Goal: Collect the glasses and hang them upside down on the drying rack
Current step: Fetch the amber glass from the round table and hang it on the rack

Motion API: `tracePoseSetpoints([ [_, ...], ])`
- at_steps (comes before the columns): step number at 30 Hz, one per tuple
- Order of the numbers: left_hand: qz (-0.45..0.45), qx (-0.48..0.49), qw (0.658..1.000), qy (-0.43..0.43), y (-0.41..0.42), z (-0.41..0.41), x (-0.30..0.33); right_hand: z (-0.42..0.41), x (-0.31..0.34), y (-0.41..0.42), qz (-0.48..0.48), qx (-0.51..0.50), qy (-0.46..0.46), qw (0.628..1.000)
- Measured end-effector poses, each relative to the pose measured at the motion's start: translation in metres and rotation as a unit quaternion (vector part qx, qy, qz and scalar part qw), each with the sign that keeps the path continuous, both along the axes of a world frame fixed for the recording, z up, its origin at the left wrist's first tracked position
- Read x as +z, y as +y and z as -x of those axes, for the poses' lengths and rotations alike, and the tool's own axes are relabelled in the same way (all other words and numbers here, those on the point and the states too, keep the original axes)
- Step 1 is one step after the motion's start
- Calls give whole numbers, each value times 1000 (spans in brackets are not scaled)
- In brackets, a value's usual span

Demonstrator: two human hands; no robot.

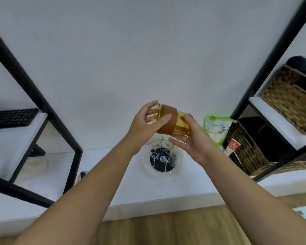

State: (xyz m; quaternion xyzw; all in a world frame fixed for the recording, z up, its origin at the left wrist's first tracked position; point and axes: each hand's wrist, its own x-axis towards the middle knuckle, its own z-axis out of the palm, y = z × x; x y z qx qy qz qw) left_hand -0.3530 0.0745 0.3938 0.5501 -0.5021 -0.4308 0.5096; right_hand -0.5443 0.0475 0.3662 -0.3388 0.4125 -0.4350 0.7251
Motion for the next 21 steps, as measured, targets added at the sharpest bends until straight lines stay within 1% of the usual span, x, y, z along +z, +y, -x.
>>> tracePoseSetpoints([
  [4,-24,-51,997,-51,-8,-7,-55,12,-38,-7,41,-23,118,992],
  [6,-32,-67,993,-94,-16,-8,-84,18,-56,-14,53,-38,154,986],
  [9,-30,-84,980,-177,-25,-7,-128,27,-86,-27,90,-33,224,970],
  [12,-17,-65,966,-250,-31,-3,-171,32,-118,-42,150,-11,316,937],
  [15,1,-44,954,-296,-33,10,-212,33,-148,-56,201,30,392,897],
  [18,11,-13,952,-304,-35,26,-252,31,-175,-65,244,69,459,851],
  [21,7,42,957,-286,-37,41,-289,25,-199,-73,298,94,513,799],
])
